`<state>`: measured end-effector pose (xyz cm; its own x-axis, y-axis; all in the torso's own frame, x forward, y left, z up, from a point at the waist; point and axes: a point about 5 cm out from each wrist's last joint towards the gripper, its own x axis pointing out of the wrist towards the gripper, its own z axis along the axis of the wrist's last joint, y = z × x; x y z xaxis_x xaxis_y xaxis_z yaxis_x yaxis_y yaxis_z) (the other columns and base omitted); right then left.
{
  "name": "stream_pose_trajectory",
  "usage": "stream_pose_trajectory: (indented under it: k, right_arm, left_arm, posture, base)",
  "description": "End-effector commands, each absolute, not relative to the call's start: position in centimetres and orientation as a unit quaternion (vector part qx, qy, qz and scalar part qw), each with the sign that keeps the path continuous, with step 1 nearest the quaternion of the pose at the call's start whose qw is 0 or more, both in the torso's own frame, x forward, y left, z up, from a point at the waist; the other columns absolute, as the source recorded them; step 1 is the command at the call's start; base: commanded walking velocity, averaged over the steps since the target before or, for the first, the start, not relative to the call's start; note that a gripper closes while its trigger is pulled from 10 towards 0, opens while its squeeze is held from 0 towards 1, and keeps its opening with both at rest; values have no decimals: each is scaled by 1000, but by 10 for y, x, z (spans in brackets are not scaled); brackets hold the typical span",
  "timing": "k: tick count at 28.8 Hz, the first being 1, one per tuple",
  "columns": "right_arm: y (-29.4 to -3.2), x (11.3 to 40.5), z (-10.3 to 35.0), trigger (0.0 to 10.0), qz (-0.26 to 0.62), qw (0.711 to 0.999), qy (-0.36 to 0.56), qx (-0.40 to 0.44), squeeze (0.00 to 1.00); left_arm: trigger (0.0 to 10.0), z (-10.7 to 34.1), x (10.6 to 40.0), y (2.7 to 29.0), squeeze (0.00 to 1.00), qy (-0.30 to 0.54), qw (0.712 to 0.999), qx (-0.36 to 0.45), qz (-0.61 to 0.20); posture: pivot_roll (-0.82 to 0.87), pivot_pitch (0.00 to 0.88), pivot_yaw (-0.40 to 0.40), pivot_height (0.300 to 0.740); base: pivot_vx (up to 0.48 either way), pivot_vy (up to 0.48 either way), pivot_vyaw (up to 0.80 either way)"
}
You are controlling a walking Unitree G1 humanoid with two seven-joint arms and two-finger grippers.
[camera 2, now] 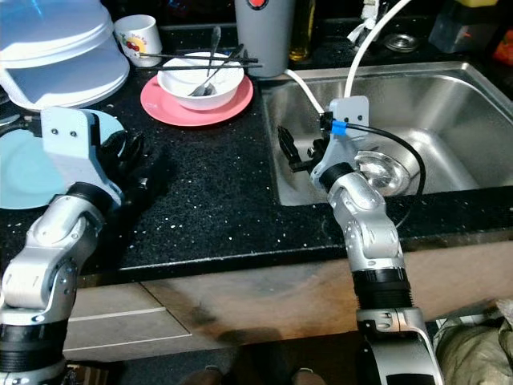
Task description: Kitchen organization
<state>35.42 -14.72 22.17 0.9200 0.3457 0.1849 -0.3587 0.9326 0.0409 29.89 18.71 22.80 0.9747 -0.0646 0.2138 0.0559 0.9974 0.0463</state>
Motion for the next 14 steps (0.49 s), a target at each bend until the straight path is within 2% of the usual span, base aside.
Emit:
stream_pose_trajectory:
  k: [1, 12, 14]
  right_arm:
    - [-147, 355, 218, 10000, 182, 980, -76, 30, 0]
    - [-147, 355, 218, 10000, 185, 980, -74, 28, 0]
    - [-147, 355, 218, 10000, 185, 979, -74, 28, 0]
  left_arm:
    - [10000, 226, 297, 188, 0, -100, 994, 24, -22]
    - [10000, 225, 298, 194, 0, -93, 996, 14, 1]
    - [10000, 225, 299, 197, 0, -88, 996, 30, 9]
  posture:
    - [34, 135, 12, 740]
    - [32, 137, 10, 740]
    - [32, 138, 9, 740]
  base:
    - [0, 0, 0]
    - [0, 0, 0]
    - [0, -480, 0]
